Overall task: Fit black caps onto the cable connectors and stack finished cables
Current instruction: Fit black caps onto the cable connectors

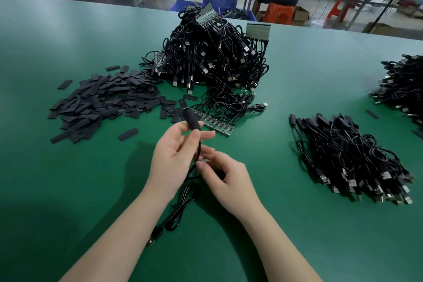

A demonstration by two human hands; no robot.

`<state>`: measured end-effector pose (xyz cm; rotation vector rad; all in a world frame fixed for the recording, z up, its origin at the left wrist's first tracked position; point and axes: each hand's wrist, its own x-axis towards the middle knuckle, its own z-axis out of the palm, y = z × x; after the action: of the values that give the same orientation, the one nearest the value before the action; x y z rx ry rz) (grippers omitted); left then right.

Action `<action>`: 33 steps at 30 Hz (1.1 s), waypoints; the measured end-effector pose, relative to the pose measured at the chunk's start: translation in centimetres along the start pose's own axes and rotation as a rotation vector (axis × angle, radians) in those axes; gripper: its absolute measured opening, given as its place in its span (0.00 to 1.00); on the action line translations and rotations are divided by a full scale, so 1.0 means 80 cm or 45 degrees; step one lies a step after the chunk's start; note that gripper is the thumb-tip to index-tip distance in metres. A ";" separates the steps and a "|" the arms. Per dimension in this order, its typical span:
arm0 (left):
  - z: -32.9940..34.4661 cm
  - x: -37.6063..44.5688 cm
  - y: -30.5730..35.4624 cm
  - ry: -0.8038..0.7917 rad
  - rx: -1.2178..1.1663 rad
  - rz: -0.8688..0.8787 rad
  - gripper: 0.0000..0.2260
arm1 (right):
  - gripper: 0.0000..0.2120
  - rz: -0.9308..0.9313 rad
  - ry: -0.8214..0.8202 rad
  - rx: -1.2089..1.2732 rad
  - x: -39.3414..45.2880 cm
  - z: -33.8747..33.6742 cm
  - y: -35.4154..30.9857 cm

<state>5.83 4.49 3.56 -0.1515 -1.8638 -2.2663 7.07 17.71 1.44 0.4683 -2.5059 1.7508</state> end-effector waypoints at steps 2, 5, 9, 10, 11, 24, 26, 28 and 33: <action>-0.003 0.002 0.001 0.018 -0.190 -0.070 0.05 | 0.04 0.021 0.041 0.066 0.000 0.001 -0.004; -0.008 0.005 0.001 0.054 -0.400 -0.128 0.06 | 0.07 0.064 0.072 0.172 0.002 0.000 -0.005; -0.008 0.008 -0.001 0.016 -0.487 -0.165 0.05 | 0.13 0.108 0.057 0.295 -0.001 0.002 -0.010; -0.007 0.008 0.000 0.005 -0.478 -0.162 0.06 | 0.13 0.083 0.084 0.339 0.000 0.002 -0.013; -0.008 0.008 0.001 0.001 -0.461 -0.152 0.06 | 0.12 0.061 0.125 0.416 0.000 0.000 -0.016; -0.008 0.005 -0.011 0.008 0.065 -0.215 0.04 | 0.15 0.211 0.689 -1.105 0.032 -0.195 -0.026; -0.008 0.004 -0.011 0.000 0.096 -0.211 0.05 | 0.23 0.604 0.411 -1.465 0.024 -0.210 -0.017; -0.008 0.004 -0.010 0.001 0.118 -0.212 0.05 | 0.32 0.742 0.320 -1.592 0.006 -0.216 -0.008; -0.009 0.004 -0.009 0.013 0.140 -0.229 0.05 | 0.54 0.934 0.564 -1.502 -0.046 -0.222 0.012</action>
<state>5.36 3.87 2.75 0.0464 -2.0666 -2.2636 7.97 35.24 6.13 -0.8594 -2.8662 0.0735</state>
